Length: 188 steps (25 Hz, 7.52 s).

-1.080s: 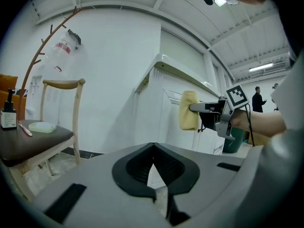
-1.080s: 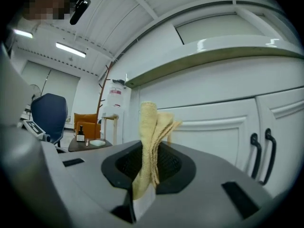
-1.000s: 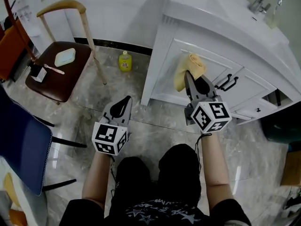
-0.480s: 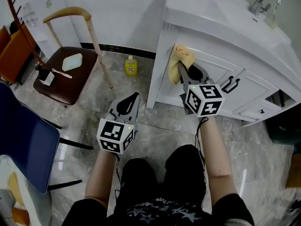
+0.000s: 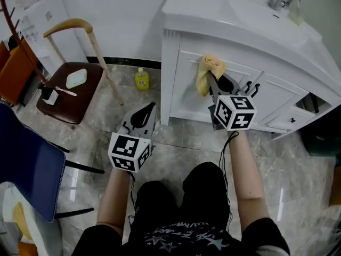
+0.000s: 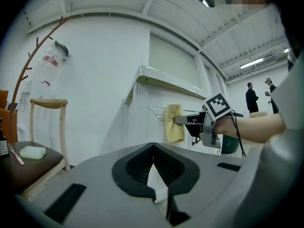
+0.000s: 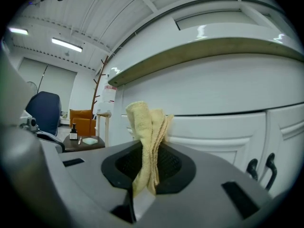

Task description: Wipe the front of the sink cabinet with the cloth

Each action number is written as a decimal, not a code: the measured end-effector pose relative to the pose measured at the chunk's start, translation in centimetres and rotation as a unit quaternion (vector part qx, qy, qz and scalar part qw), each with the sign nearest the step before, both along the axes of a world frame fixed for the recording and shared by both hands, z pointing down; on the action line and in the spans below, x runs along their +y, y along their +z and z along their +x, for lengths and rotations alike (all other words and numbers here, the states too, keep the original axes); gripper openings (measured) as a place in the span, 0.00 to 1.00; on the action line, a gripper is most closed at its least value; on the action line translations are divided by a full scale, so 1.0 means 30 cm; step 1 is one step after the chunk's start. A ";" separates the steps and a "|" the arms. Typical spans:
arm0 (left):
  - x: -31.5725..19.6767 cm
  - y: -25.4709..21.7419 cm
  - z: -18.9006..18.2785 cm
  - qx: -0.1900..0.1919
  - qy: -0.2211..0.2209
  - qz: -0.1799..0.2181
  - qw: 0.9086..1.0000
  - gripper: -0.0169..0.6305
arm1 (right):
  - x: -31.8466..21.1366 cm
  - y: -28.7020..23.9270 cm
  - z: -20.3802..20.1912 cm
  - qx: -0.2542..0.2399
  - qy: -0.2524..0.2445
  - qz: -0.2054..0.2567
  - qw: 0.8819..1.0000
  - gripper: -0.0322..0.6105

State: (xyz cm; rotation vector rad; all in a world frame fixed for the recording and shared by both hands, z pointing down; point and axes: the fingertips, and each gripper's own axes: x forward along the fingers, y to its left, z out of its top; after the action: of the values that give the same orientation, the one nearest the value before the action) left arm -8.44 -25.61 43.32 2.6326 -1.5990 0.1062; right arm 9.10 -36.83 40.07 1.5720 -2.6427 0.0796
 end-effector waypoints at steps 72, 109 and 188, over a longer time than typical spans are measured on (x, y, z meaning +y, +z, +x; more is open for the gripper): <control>0.064 0.092 0.118 -0.036 0.026 -0.028 0.999 0.05 | -0.021 0.246 0.221 0.007 0.065 -0.086 0.994 0.15; 0.058 0.177 0.029 -0.006 -0.004 -0.042 0.999 0.05 | 0.084 0.426 -0.144 0.024 -0.046 -0.072 0.996 0.15; 0.082 0.597 -0.037 -0.007 -0.002 -0.125 0.992 0.05 | -0.013 0.894 -0.187 0.037 -0.021 -0.064 0.997 0.15</control>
State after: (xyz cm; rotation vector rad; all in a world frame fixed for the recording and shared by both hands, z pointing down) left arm -9.55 -23.15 61.22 2.4424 -1.4852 0.3038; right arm 3.48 -37.24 66.90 1.4509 -2.5575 0.1809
